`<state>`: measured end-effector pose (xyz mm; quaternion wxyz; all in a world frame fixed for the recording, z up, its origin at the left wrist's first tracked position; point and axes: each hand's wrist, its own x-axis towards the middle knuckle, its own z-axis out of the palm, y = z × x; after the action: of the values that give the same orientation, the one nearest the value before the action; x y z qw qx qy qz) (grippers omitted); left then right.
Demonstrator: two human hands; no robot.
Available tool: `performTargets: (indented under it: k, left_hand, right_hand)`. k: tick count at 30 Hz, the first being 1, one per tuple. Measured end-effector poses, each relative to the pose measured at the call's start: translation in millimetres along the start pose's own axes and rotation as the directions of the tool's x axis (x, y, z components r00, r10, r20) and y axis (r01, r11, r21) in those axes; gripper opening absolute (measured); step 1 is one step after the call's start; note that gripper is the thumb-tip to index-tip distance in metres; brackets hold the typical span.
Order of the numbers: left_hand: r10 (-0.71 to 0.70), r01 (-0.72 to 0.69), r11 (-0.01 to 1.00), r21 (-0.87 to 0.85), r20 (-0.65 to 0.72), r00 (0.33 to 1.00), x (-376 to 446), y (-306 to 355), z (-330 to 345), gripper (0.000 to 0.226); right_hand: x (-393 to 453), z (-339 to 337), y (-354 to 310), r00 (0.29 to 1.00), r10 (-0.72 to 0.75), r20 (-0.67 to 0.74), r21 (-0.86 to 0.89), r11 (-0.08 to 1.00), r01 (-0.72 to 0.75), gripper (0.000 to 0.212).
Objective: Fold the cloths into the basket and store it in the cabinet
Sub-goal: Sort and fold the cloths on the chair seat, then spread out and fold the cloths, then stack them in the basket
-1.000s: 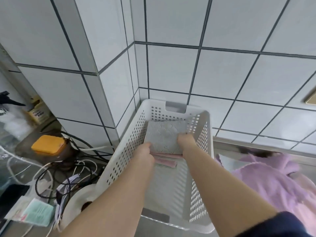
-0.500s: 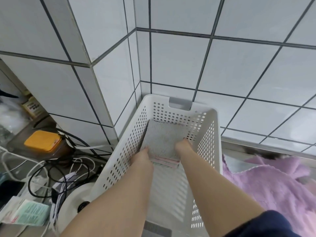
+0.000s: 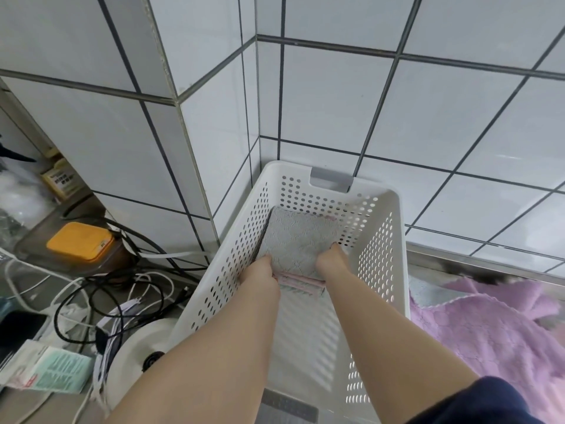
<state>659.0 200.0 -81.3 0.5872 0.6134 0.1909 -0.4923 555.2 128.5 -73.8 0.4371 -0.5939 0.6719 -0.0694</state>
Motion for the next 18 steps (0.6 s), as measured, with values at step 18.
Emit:
performTargets:
  k: [18]
  left_hand:
    - [0.157, -0.127, 0.987, -0.103, 0.384, 0.910, -139, 35, -26, 0.019]
  right_hand:
    - [-132, -76, -8, 0.879, -0.417, -0.233, 0.186, 0.868, 0.461, 0.046]
